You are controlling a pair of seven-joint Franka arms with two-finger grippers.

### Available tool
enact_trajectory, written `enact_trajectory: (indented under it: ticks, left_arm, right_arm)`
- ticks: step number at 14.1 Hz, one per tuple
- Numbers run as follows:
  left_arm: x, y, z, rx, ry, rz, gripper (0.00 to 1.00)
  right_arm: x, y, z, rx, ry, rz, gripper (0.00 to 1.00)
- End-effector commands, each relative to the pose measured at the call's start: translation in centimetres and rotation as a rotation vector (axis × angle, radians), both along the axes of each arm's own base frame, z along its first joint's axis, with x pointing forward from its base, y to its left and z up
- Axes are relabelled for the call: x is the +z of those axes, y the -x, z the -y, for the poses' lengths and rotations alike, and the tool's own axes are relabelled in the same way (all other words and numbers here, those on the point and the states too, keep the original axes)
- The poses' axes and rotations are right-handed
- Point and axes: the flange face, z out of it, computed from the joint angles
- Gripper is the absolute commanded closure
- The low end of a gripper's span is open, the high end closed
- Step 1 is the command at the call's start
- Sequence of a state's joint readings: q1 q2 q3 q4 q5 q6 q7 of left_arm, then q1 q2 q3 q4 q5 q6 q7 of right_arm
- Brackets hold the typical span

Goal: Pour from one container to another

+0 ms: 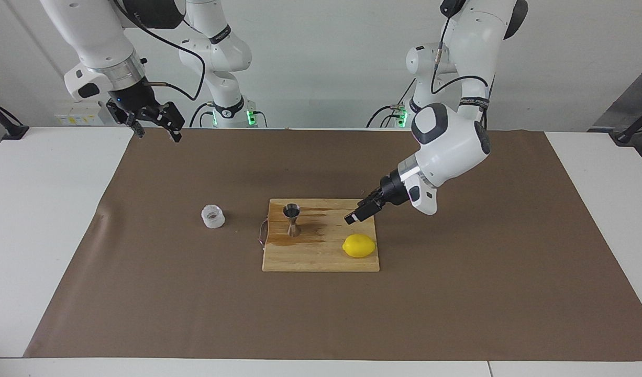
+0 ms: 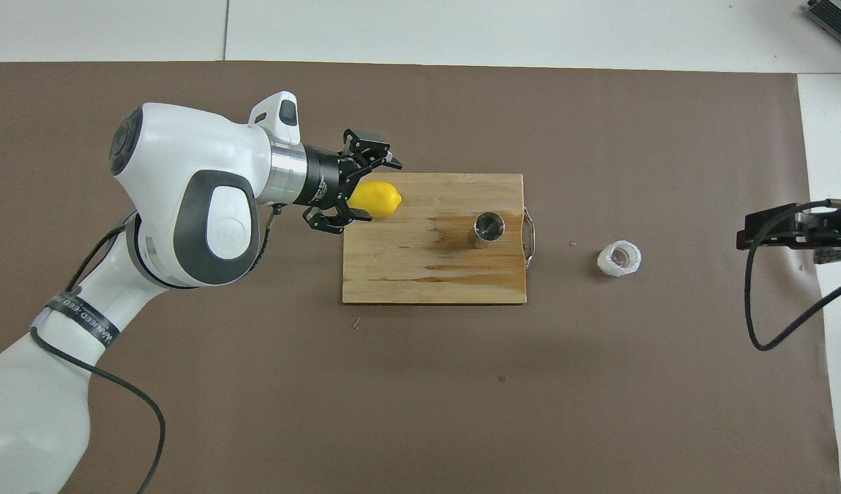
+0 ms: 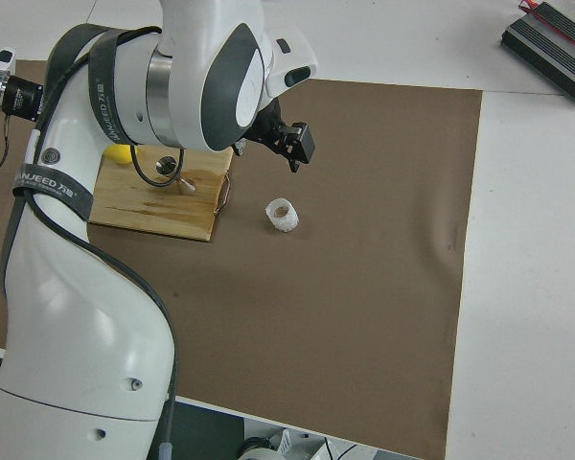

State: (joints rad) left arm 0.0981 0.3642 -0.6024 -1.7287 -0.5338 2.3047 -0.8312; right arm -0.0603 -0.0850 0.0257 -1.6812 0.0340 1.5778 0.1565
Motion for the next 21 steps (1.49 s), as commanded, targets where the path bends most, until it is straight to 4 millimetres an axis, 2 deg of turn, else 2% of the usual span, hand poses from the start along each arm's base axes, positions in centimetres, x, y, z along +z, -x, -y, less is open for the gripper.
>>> enact_trajectory:
  ticks: [1,4,7,10,13,16,18,20,21]
  left_arm:
    - [1.4,0.9,-0.4,-0.136,-0.176,0.117,0.0]
    - [3.4,1.0,-1.1,-0.257,-0.322,0.166,0.0]
    - [7.7,1.4,-2.1,-0.395,-0.463,0.202,0.0]
    - [10.7,2.7,-3.5,-0.467,-0.546,0.226,0.0]
    - [14.0,4.5,-6.4,-0.498,-0.612,0.206,0.0]
    - [16.1,5.4,-11.0,-0.565,-0.655,0.179,0.0]
    - [16.1,4.8,-14.3,-0.636,-0.661,0.182,0.0]
    - [16.4,4.2,-17.1,-0.676,-0.664,0.201,0.0]
    - [16.1,4.0,-18.2,-0.697,-0.664,0.206,0.0]
  right_arm:
    - [0.4,0.4,0.2,0.017,-0.027,0.01,0.0]
    - [0.4,0.4,0.2,0.017,-0.027,0.01,0.0]
    - [0.4,0.4,0.2,0.017,-0.027,0.01,0.0]
    - [0.4,0.4,0.2,0.017,-0.027,0.01,0.0]
    - [0.4,0.6,0.1,0.019,-0.027,-0.002,0.0]
    - [1.2,1.2,-0.1,0.024,-0.028,0.005,0.0]
    - [0.3,1.9,-0.1,0.04,-0.029,-0.003,0.0]
    - [-1.6,2.4,0.1,0.181,-0.031,0.005,0.0]
    - [-3.1,2.1,0.4,0.272,-0.028,0.043,0.0]
